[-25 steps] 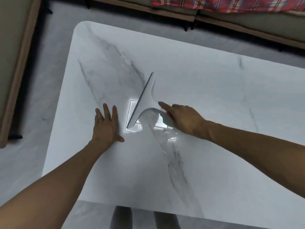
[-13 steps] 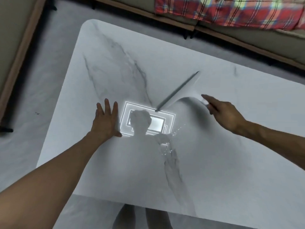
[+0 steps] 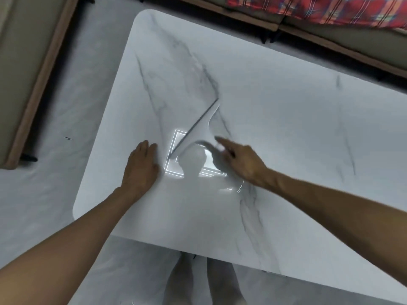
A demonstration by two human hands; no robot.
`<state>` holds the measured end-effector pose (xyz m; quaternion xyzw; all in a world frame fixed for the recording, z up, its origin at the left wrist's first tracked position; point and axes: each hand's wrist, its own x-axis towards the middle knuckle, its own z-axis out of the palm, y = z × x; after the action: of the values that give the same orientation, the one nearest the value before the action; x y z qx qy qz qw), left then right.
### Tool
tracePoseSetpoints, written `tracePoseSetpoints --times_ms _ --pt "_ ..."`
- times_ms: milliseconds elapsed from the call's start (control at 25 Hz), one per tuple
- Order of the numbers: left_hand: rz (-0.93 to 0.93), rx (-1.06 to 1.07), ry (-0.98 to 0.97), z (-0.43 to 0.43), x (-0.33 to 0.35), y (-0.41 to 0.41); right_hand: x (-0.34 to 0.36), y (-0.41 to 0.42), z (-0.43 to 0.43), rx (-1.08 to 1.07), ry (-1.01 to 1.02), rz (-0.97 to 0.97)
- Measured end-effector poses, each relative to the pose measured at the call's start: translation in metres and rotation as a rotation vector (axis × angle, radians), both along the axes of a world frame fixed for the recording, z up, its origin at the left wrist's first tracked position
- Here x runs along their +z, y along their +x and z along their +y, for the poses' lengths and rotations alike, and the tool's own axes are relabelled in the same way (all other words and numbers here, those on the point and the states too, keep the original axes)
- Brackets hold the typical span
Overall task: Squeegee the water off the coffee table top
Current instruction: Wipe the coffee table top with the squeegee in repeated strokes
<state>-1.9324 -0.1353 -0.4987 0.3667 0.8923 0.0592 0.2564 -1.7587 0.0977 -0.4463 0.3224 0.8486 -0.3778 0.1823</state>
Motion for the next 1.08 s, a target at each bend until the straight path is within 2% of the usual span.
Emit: tracePoseSetpoints --times_ms 120,400,480,680,920,1080 --pt "-0.021 -0.09 -0.058 0.005 0.001 0.015 0.009 0.068 -0.014 0.127 0.021 -0.132" --pt "-0.022 -0.276 -0.211 0.056 -0.015 0.077 0.03 0.196 0.063 0.055 0.239 -0.412" --pt "-0.039 -0.257 -0.244 0.07 -0.021 0.093 0.038 0.217 0.079 0.003 0.265 -0.443" --pt "-0.03 -0.2 -0.317 0.08 -0.03 0.1 0.048 0.209 0.07 -0.037 0.238 -0.295" --pt "0.004 -0.246 -0.34 0.083 -0.024 0.1 0.013 0.14 0.017 0.328 0.127 -0.16" --pt "-0.017 -0.229 -0.348 0.088 -0.014 0.099 -0.001 0.155 0.046 0.333 0.199 -0.135"
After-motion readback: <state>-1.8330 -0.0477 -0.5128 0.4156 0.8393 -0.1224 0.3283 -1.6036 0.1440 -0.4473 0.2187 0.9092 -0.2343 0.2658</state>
